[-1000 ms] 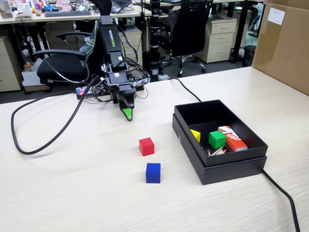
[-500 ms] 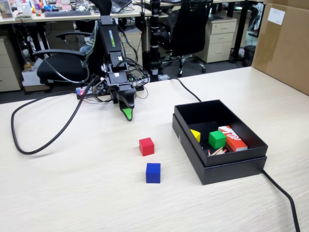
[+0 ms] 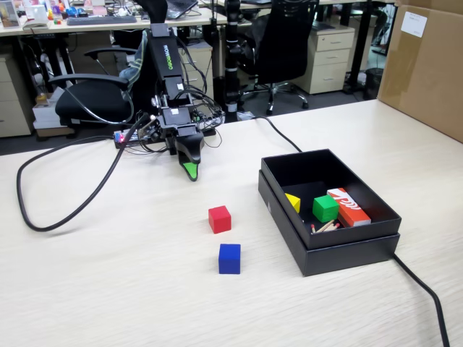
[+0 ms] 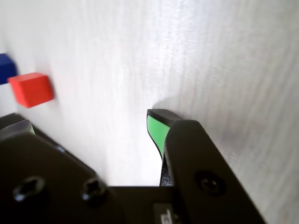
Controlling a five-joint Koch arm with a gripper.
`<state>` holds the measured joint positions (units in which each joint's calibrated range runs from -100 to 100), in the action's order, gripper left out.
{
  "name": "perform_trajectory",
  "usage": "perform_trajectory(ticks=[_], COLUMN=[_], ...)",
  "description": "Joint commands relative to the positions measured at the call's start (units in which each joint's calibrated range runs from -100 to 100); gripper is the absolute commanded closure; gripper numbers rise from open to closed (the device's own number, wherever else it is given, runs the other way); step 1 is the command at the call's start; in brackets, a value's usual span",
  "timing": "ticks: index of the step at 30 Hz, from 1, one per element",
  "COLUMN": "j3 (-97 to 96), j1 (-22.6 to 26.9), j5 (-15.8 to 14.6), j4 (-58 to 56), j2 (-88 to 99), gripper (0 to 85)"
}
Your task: Put the red cube on top of the blue cube
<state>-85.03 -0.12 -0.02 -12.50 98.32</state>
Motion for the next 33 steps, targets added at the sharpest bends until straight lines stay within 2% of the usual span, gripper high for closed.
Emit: perform_trajectory(ticks=[1, 13, 24, 33], j3=[7.6, 36.0, 67.4, 77.1], j1=[-0.1, 1.4, 0.3, -0.5], j5=[-0.7, -2.1, -0.9, 0.3], j4=[-6.9, -29.9, -36.0, -36.0], j2=[-2.1, -16.4, -47.4, -67.6], gripper=[38.0, 38.2, 38.4, 38.4])
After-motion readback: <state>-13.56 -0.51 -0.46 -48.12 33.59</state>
